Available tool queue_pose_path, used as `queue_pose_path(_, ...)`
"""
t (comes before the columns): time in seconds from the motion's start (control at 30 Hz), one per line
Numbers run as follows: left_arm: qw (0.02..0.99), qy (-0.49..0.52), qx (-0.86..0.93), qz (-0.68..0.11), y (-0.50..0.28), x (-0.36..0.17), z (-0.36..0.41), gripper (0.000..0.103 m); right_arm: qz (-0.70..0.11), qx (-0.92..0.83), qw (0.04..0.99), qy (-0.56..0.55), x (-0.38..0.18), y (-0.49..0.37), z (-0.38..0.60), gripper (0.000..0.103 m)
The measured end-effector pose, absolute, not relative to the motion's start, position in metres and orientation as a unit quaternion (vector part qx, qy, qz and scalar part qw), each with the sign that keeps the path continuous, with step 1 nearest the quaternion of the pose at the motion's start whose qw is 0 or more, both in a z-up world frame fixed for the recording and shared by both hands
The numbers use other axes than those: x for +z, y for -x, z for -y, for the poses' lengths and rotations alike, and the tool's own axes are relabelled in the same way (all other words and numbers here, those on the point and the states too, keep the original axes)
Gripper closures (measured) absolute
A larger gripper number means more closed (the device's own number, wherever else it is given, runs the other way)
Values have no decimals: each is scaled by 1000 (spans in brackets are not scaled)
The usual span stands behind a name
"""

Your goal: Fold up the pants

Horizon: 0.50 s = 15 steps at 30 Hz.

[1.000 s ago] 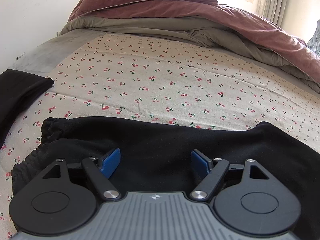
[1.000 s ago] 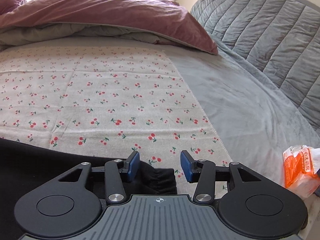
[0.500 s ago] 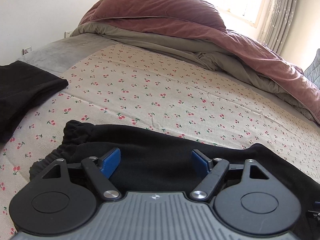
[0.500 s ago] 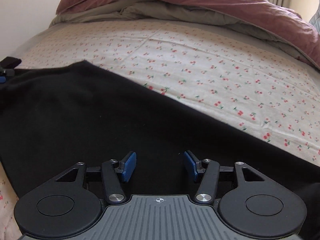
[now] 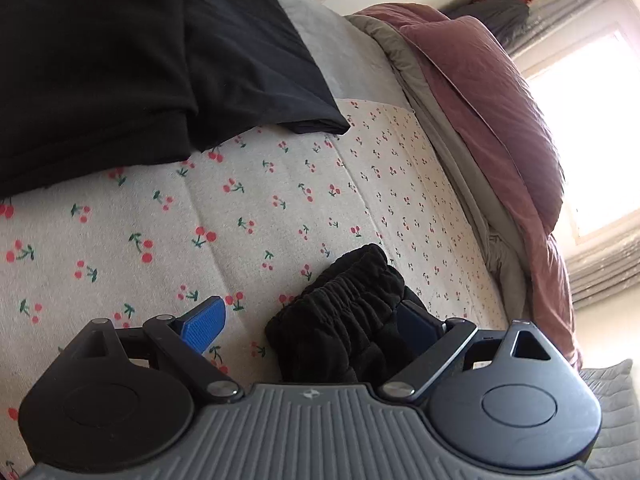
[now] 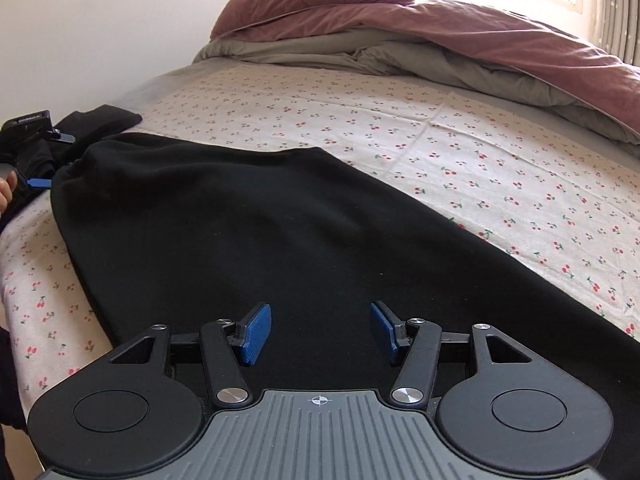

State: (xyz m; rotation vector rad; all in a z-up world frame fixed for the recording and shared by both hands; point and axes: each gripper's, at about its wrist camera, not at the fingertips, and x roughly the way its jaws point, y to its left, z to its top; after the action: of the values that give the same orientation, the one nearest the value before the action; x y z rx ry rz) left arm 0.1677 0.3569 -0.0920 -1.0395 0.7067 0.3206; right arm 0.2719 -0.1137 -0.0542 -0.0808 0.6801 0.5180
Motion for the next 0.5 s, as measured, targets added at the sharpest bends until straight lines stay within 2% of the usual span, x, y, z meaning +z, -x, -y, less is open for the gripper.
queue_pose_path(0.1,800,484,109,-336,-167,-94,-349,10,-332,270,903,41,-56,-268,100,48)
queue_pose_path(0.27,806,423,80,-405,-203,-111,-304,9,-359,301,881,63,-72,-266,73,48)
queue_pose_path(0.33,821,406,98,-390,-214,-112,-292,1,-363,297,880,72,-78,-268,67,44)
queue_pose_path(0.43,835,386,125,-372,-222,-111,-279,2,-362,298,880,70,-79,-271,66,42)
queue_pose_path(0.5,844,373,140,-359,-219,-109,-277,26,-362,300,880,69,-80,-271,67,42)
